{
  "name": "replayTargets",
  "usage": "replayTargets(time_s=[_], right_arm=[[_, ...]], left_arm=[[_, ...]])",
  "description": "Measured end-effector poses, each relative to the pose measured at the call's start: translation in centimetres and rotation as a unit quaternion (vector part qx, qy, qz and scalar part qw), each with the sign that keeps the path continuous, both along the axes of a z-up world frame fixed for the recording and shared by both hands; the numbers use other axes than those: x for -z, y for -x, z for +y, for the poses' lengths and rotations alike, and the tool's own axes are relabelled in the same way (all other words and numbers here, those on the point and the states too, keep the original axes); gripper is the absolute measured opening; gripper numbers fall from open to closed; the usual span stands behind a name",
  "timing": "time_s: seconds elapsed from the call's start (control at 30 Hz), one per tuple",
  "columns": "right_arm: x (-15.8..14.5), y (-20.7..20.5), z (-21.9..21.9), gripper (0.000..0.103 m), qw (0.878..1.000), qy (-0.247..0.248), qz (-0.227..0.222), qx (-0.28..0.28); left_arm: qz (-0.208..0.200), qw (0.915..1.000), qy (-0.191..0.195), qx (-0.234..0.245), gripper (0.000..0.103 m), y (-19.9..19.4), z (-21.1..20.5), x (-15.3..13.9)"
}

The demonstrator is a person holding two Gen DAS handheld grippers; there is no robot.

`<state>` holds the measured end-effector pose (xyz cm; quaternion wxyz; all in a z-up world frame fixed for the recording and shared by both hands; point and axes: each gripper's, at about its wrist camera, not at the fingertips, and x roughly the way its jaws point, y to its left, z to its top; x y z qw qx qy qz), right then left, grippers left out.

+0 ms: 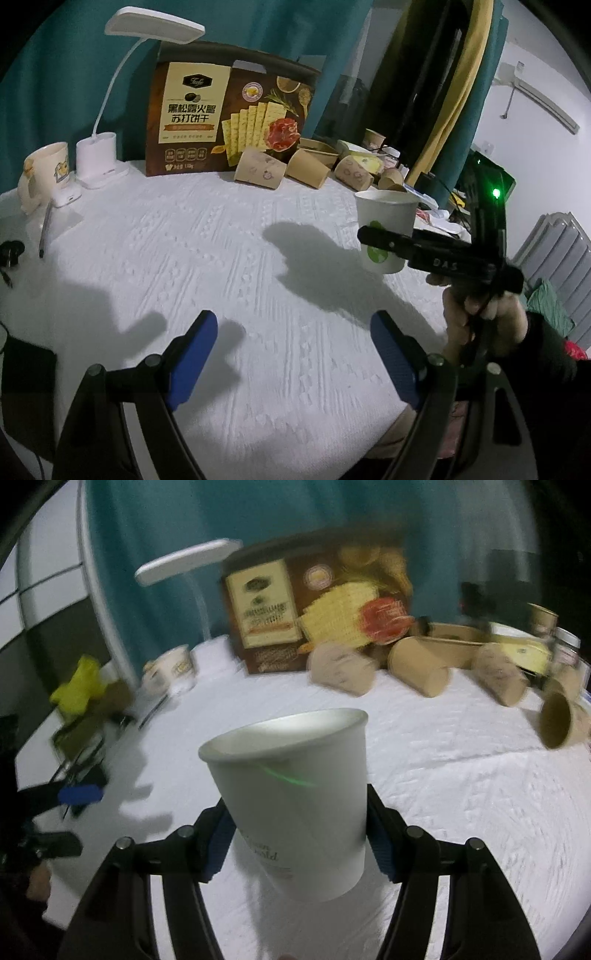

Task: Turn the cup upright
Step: 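Turn the white cup upright with the right gripper and lower it onto the table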

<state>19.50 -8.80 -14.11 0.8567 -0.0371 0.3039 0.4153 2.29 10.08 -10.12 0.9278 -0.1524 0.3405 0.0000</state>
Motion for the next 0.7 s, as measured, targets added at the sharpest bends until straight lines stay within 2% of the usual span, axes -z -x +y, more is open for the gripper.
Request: replayTargets(time_s=[0.23,0.43,0.5,0.7], right_arm=[[1.5,0.9,-1.8,0.061,0.995,-0.01,-0.058,0.086],[2.1,0.7,-2.4,0.061,0.994,-0.015,-0.054,0.098],[2.4,0.2,-2.0,0.061,0.995,-0.004,-0.039,0.096],[2.8,0.6,-1.8,0.061,0.993,0.016,-0.031,0.11]], left_arm=[[-0.003,0.9998,0.005,0.018,0.085,-1.1,0.0,-0.3],[0.003,0.9999,-0.002,0.016,0.085,-1.5,-0.1,0.2],[0.012,0.9998,-0.016,0.009,0.085,-1.8,-0.2,0.6],[0.02,0.9996,-0.019,0.011,0.085,-2.1,-0.3,1.1]])
